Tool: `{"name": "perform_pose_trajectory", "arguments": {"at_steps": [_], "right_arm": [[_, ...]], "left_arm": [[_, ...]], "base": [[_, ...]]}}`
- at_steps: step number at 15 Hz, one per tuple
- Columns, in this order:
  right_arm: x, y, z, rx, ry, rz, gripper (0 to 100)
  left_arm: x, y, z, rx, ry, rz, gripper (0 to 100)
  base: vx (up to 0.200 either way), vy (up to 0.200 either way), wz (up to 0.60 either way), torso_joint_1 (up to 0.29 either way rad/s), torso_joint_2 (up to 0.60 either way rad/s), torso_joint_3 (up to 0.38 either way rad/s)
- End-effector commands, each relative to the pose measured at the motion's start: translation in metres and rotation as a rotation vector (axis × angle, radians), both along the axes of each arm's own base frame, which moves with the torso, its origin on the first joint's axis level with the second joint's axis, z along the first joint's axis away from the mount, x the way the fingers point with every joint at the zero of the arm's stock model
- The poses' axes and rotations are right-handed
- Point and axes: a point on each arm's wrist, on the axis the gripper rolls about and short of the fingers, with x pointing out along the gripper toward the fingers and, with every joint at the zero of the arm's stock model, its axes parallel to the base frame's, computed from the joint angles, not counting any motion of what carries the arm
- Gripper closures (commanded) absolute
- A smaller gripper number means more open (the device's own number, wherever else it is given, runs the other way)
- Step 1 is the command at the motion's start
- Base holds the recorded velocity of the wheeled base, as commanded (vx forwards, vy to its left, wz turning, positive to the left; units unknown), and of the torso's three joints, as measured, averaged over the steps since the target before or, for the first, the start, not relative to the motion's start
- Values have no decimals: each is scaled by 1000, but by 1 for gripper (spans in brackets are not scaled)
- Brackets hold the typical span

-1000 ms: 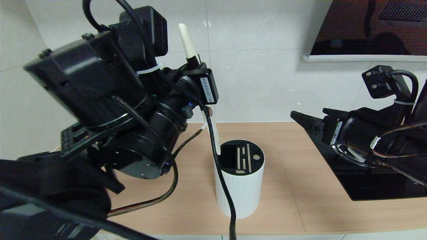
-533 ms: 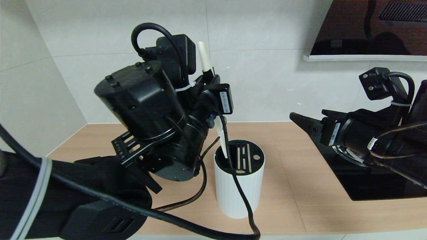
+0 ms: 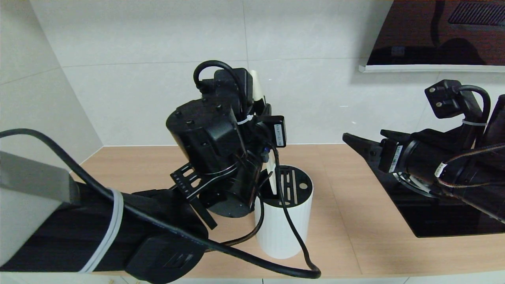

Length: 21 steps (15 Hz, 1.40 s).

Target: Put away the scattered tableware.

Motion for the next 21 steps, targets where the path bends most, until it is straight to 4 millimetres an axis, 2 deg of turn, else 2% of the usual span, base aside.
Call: {"name": "perform_pose_trajectory", "arguments": {"at_steps": [1,9,17,21], "right_arm": [[-1,0,1,2,-3,0,0],[0,0,-1,-2,2,0,0],[0,0,-2,-3,3,0,0],[0,0,-2,-3,3,0,0]], "left_arm": [[5,-4,-10,12,9,2,100],[10,-11,-25,39,35,3,100],[19,-21,-58,68,87,12,100],[20,-25,-80,105,132,8,100]], "base": [[0,0,0,0,0,0],[0,0,0,0,0,0],[0,0,0,0,0,0],[0,0,0,0,0,0]]}}
